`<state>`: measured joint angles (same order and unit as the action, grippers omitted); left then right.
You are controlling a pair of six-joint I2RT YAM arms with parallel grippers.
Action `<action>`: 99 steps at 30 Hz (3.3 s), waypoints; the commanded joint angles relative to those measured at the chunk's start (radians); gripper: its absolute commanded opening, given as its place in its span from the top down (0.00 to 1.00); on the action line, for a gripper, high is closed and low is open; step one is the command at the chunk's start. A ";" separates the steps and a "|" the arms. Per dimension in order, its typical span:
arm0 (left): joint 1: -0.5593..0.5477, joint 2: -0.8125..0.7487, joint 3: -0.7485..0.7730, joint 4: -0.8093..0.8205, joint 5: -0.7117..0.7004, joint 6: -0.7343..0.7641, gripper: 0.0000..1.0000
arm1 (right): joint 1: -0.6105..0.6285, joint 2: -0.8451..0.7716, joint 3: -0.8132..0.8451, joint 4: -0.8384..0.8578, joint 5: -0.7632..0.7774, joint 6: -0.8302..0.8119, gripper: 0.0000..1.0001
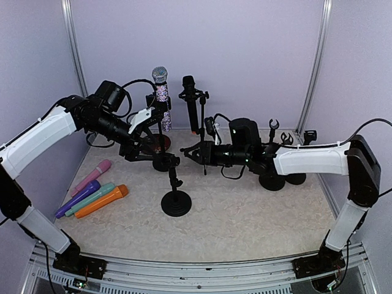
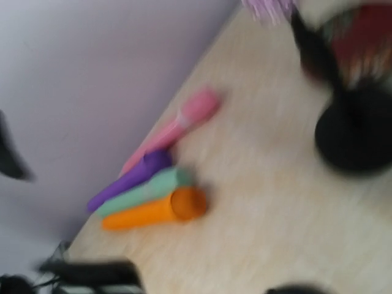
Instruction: Remove the microphone from the stand
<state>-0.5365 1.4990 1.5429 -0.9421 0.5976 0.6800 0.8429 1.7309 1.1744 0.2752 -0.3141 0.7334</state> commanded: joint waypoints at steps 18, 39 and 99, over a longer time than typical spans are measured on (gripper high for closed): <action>0.292 -0.232 -0.236 -0.018 0.093 0.055 0.27 | 0.256 0.181 0.513 -0.595 0.517 -0.531 0.08; 0.324 -0.241 -0.201 -0.040 0.091 0.065 0.27 | 0.238 0.234 0.417 -0.528 0.824 -0.725 0.56; 0.343 -0.227 -0.175 -0.037 0.067 0.053 0.20 | -0.239 0.263 0.940 -0.703 0.494 -0.840 0.00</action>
<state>-0.2016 1.2758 1.3499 -0.9909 0.6647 0.7448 0.5648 1.9129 2.0422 -0.4000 0.3477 -0.1535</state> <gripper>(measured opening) 0.797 0.998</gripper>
